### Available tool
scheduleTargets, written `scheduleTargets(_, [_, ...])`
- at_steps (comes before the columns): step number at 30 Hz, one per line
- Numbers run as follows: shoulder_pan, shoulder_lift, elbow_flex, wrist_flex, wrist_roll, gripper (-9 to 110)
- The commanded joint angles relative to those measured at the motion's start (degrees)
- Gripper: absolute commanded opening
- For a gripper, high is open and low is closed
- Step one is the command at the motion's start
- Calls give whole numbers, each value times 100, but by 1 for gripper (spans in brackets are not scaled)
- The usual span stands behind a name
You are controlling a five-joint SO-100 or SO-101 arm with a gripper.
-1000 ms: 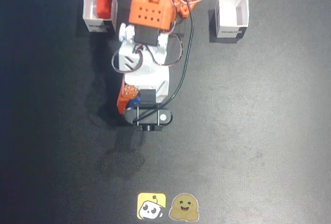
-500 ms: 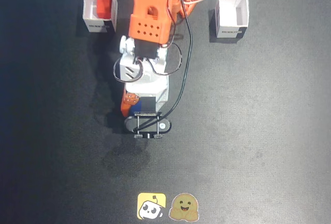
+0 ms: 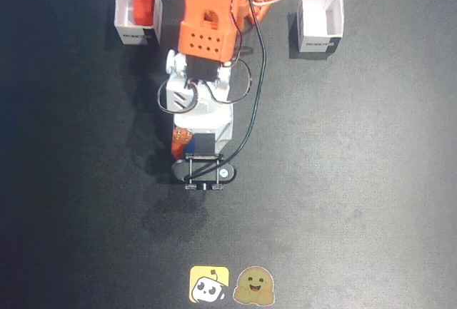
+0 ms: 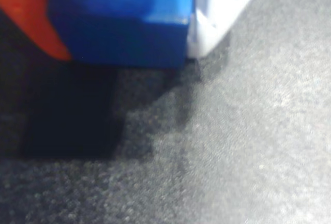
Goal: Put the red cube in the right box and the blue cube in the left box.
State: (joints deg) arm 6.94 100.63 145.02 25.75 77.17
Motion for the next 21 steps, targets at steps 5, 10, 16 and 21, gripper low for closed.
scheduleTargets(5, [0, 237, 9, 62, 53, 10])
scheduleTargets(10, [-158, 984, -35, 738, 176, 10])
scheduleTargets(16, [-369, 2013, -246, 1951, 475, 10])
scheduleTargets(21, [-606, 2813, -281, 2777, 835, 10])
